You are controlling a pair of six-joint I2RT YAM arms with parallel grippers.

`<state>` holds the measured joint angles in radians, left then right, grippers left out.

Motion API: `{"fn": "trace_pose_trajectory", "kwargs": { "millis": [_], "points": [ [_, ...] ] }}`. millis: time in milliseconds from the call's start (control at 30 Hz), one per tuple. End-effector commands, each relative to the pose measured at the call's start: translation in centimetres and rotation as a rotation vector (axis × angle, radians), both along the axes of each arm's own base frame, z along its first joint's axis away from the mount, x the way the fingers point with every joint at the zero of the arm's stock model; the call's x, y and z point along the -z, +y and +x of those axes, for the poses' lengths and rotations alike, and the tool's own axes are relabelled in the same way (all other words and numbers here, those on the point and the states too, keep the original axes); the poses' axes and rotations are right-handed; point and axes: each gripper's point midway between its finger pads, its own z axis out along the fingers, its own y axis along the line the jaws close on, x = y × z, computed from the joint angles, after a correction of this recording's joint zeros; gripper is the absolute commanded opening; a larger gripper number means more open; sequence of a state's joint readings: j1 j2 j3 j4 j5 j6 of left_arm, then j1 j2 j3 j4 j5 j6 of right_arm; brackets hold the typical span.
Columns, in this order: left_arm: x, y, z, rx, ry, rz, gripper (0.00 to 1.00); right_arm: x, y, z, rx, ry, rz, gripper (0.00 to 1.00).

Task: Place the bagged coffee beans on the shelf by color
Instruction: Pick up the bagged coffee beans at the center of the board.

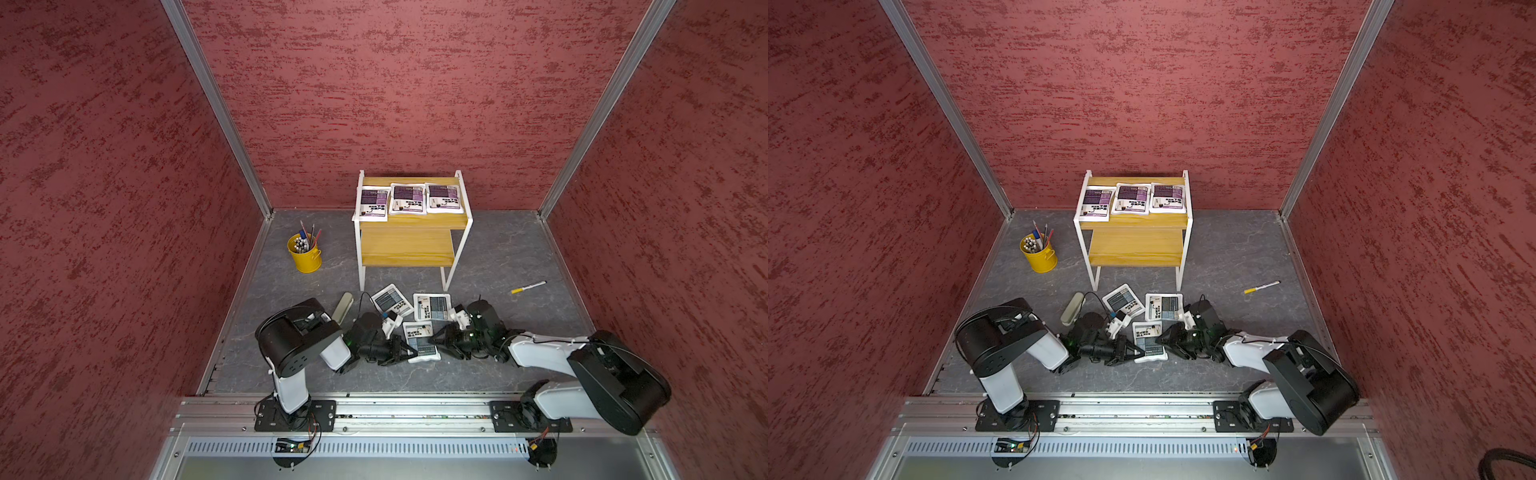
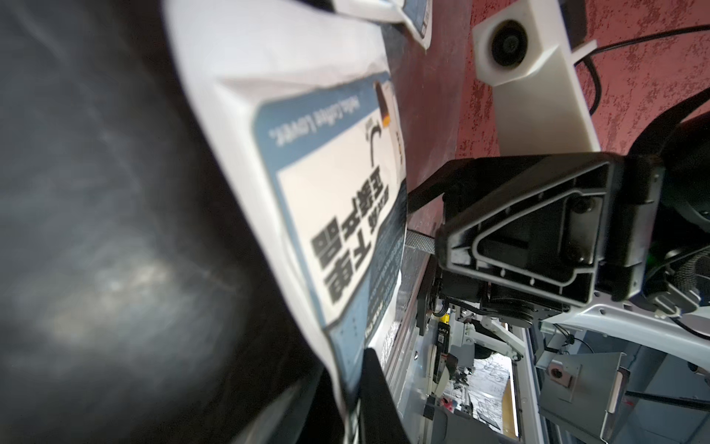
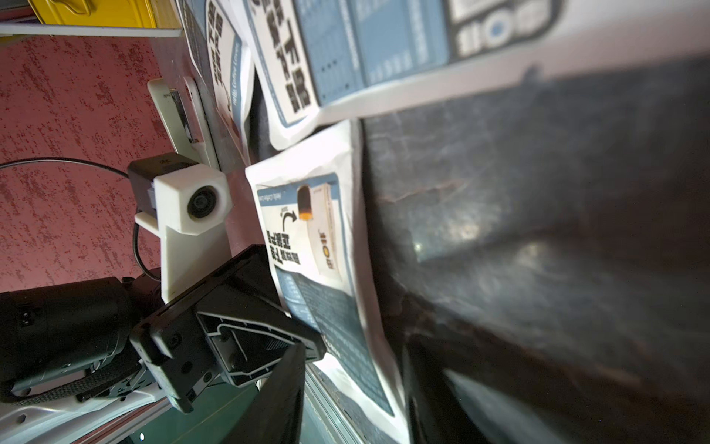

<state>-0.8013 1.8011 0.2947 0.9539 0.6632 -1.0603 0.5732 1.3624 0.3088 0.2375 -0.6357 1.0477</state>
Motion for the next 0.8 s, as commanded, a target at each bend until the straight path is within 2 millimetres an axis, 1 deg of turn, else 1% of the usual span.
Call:
{"fn": "trace_pose_trajectory", "kwargs": {
  "millis": [0,67,133,333,367,467,533,600,667,700,767],
  "points": [
    [2.2,1.5,-1.1,-0.021,0.078,0.052,0.00,1.9,-1.4,-1.9,0.012,0.074,-0.071,0.46],
    [1.8,1.8,-1.1,-0.038,0.082,0.030,0.00,1.3,-1.5,-2.0,0.021,0.068,-0.061,0.47],
    [1.3,2.0,-1.3,-0.054,0.089,0.004,0.00,0.1,-1.6,-1.9,0.033,0.050,-0.044,0.47],
    [-1.0,2.6,-2.4,-0.079,0.106,-0.073,0.00,-4.7,-2.1,-1.5,0.066,-0.043,-0.015,0.51],
    [-1.4,2.6,-2.6,-0.071,0.109,-0.083,0.00,-5.5,-2.0,-1.5,0.067,-0.056,-0.003,0.52],
    [-2.5,2.5,-3.2,-0.056,0.111,-0.103,0.00,-7.1,-1.6,-1.3,0.063,-0.068,0.031,0.52],
    [-3.3,2.4,-3.2,-0.050,0.104,-0.108,0.00,-8.0,-1.2,-1.1,0.063,-0.074,0.055,0.52],
    [-4.2,2.3,-3.1,-0.042,0.087,-0.091,0.00,-9.0,-0.9,-0.6,0.066,-0.093,0.071,0.53],
    [-5.2,2.2,-2.6,-0.023,0.043,-0.030,0.00,-10.0,-0.5,-0.1,0.061,-0.111,0.082,0.53],
    [-5.5,2.4,-2.6,-0.014,0.021,0.016,0.00,-10.3,-0.4,0.1,0.058,-0.116,0.084,0.53],
    [-7.2,3.2,-1.9,-0.008,-0.043,0.082,0.00,-11.0,0.0,0.4,0.049,-0.121,0.097,0.53]
  ]
}}
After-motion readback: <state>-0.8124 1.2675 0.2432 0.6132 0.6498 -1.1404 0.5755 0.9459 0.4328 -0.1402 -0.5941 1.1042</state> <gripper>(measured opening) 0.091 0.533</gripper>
